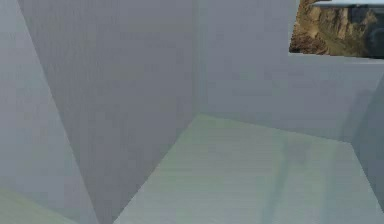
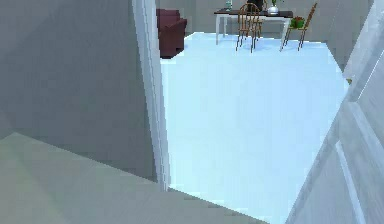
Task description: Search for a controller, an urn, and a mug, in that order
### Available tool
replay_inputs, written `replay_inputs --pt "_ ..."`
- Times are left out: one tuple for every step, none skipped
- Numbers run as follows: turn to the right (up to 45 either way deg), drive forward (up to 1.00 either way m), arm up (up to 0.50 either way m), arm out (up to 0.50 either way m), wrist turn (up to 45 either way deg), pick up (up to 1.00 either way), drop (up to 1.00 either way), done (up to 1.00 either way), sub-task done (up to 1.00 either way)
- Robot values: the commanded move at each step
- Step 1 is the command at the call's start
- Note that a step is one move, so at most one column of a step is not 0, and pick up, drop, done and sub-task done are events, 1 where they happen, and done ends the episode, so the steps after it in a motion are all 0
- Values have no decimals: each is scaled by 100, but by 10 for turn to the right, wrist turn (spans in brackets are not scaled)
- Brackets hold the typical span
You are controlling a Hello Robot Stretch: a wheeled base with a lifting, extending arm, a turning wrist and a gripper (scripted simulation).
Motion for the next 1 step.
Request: replay_inputs --pt "0 5 0 0 0 0 0 0 0"
